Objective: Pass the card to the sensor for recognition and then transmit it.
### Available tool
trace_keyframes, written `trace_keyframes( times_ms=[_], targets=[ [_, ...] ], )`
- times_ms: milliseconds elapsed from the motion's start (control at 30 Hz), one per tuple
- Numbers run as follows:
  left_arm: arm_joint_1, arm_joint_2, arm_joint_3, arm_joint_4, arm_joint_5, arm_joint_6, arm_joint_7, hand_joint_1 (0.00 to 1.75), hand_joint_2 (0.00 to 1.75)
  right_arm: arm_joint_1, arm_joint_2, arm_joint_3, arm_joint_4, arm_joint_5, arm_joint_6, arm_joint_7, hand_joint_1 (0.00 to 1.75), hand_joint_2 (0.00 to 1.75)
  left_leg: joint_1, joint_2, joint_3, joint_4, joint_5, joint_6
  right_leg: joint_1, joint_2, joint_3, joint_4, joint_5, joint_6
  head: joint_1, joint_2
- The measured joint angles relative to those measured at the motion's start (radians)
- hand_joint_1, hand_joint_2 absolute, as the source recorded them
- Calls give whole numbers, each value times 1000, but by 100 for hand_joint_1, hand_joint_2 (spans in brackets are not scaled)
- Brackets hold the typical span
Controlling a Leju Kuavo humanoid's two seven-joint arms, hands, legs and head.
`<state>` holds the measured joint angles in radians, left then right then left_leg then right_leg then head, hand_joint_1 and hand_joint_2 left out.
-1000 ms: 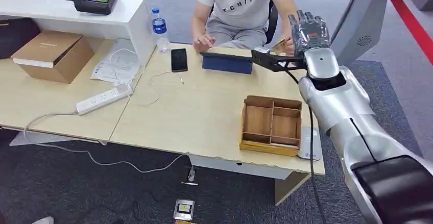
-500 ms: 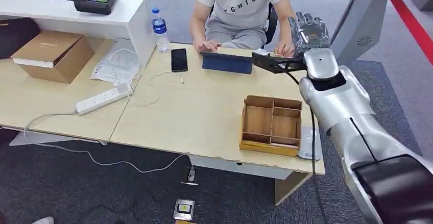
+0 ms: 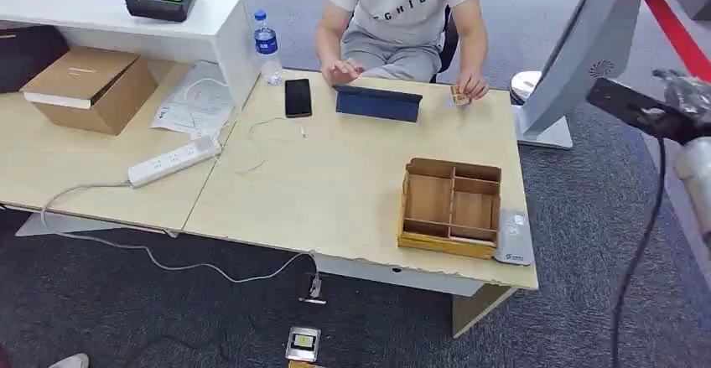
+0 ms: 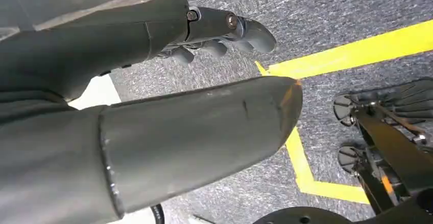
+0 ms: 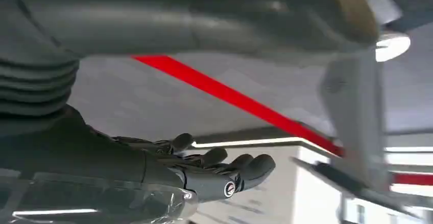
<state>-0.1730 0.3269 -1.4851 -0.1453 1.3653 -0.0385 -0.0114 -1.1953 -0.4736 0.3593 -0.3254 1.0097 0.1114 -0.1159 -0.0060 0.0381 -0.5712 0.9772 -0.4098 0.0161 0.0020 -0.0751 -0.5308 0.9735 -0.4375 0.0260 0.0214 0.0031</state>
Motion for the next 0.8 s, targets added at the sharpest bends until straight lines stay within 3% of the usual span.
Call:
trace_keyframes(
  times_ms=[167, 367, 600, 800],
  targets=[
    [-3, 0, 0, 0, 2, 0, -6, 0, 0, 70, -171, -69, 7, -44, -4, 23, 0, 0, 0, 5, 1, 0, -1, 2, -1, 3, -1, 0, 0, 0, 0, 0],
    [-6, 8, 0, 0, -1, -15, -17, 0, 0, 193, -284, -135, 10, -120, -25, 39, 0, 0, 0, 4, 0, -1, -1, 1, 0, 4, 0, 0, -1, 0, 0, 0],
    [-10, 17, 0, 0, -8, -42, -20, 0, 0, 435, -334, -214, 14, -208, -55, 41, 0, 0, 3, 2, 0, -1, -1, 0, 2, 2, 1, 1, -2, -1, 0, 0],
    [-17, 25, 0, 0, -9, -42, -20, 0, 0, 512, -345, -249, 16, -211, -57, 45, 0, 0, 1, 4, 1, -1, 0, 0, 0, 3, -1, 2, -2, -1, 0, 0]
  ],
)
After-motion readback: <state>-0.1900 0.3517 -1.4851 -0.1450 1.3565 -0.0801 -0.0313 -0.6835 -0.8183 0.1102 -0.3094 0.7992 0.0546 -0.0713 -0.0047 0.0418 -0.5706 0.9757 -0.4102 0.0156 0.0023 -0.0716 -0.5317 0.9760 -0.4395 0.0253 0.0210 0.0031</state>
